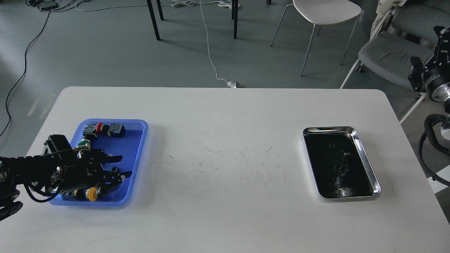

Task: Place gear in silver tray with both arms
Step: 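Close the left hand around a small black gear in the blue tray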

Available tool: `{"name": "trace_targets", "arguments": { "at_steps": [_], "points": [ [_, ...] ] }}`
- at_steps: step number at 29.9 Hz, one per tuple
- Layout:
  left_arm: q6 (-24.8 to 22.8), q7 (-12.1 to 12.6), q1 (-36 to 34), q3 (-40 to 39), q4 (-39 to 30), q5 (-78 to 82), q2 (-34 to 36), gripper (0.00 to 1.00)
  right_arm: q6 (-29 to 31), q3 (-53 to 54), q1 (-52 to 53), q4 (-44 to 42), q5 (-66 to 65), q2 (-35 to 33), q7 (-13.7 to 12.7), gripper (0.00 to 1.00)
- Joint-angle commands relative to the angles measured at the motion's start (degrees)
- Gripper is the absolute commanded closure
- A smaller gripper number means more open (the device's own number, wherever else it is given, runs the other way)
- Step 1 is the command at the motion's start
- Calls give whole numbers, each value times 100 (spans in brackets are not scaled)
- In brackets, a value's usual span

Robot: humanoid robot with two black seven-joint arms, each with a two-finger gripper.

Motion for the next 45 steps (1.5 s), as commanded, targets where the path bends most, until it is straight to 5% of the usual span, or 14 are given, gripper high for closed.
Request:
{"name": "trace_targets", "arguments": {
  "at_steps": [1, 45],
  "points": [
    [29, 0, 7, 9, 134, 44, -130, 43, 0, 51, 0, 4, 0, 2, 0, 6],
    [38, 0, -10, 220, 855, -175, -376, 42, -9, 69, -35, 13, -9, 186, 0, 6]
  ]
}}
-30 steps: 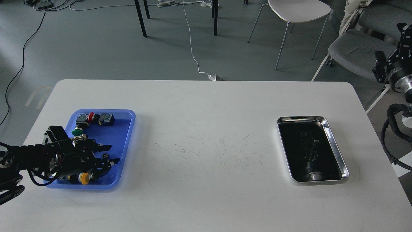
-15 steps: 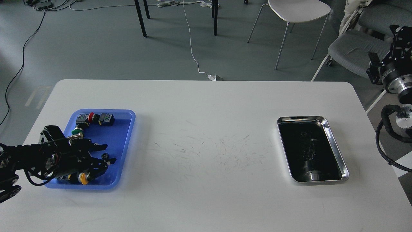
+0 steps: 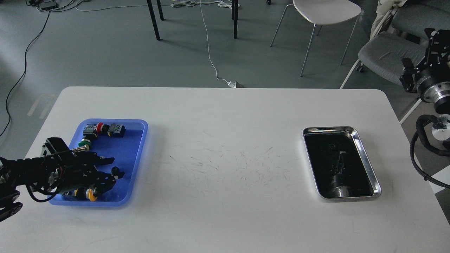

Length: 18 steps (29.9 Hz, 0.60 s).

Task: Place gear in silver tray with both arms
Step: 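Close the left hand around a small black gear in the blue tray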

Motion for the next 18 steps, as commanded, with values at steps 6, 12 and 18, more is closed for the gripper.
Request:
{"name": "trace_targets", "arguments": {
  "at_steps": [6, 12, 18],
  "points": [
    [4, -1, 18, 8, 90, 14, -68, 49, 9, -8, -11, -4, -8, 13, 0, 6],
    [-5, -1, 36, 8, 64, 23, -60, 58, 9, -43, -29, -13, -17, 13, 0, 6],
    [4, -1, 71, 8, 11, 23, -24, 64, 9, -70, -37, -13, -43, 13, 0, 6]
  ]
}}
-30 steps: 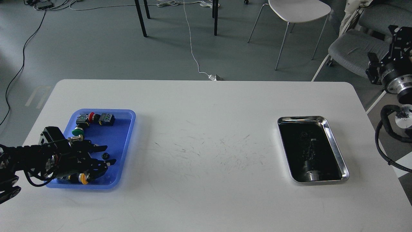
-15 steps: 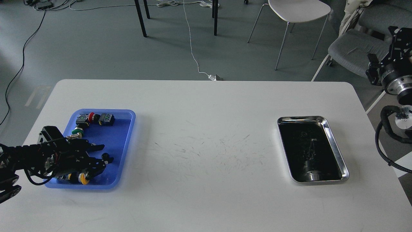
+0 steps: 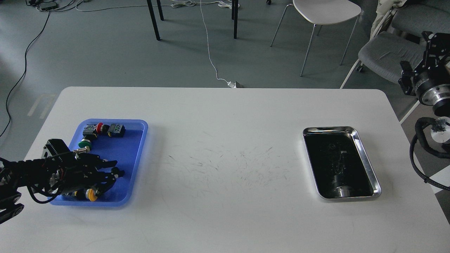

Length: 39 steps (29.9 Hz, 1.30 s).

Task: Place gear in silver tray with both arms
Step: 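Close the left hand around a small black gear in the blue tray, then lift the gear with the left hand and carry it toward the silver tray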

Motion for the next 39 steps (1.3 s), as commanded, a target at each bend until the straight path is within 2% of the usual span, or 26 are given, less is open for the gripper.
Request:
{"name": "trace_targets", "arguments": {
  "at_steps": [1, 7, 8, 17, 18, 27, 39],
  "points": [
    [0, 1, 15, 1, -18, 7, 19, 65, 0, -14, -2, -1, -23, 0, 0, 6],
    [-9, 1, 59, 1, 17, -2, 19, 69, 0, -23, -2, 17, -41, 0, 0, 6],
    [-9, 1, 68, 1, -9, -2, 19, 73, 0, -23, -2, 17, -49, 0, 0, 6],
    [-9, 1, 86, 1, -53, -2, 37, 82, 0, -32, -10, 17, -50, 0, 0, 6],
    [-17, 1, 77, 1, -88, -2, 46, 86, 0, -32, -19, 8, -50, 0, 0, 6],
    [-35, 1, -20, -43, -290, -107, 300, 88, 8, -32, -98, -1, -67, 0, 0, 6],
    [-254, 1, -1029, -78, -633, -1389, 688, 90, 8, -49, -151, -18, -76, 0, 0, 6]
  ]
}}
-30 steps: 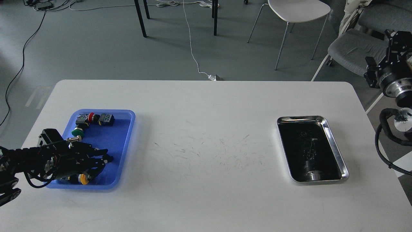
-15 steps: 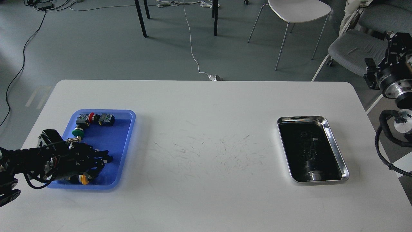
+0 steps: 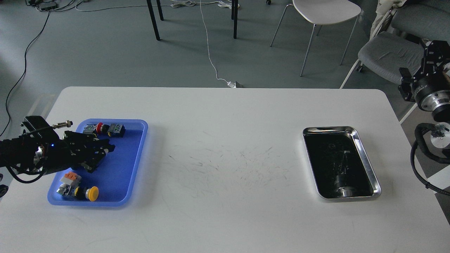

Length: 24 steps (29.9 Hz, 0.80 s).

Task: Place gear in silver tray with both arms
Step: 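Lift the gear with the left hand and carry it toward the silver tray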

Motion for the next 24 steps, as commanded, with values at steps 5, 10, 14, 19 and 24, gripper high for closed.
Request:
{"name": "trace_targets", "arguments": {
  "at_steps": [5, 10, 14, 19, 24],
  "points": [
    [-349, -1, -796, -40, -98, -855, -129, 90, 7, -19, -6, -5, -11, 0, 0, 6],
    [-473, -1, -1016, -57, -353, -926, -454, 90, 7, -28, 55, -5, -29, -9, 0, 6],
    [-534, -1, -1095, -58, -1020, -935, -718, 90, -2, -28, 82, 4, -248, 17, 0, 6],
    [-596, -1, -1140, -22, -1222, -935, -1385, 90, -2, -28, 91, 4, -327, 35, 0, 6],
    [-649, -1, -1157, 30, -1478, -873, -1737, 90, -2, -37, 196, 4, -494, 26, 0, 6]
  ]
}}
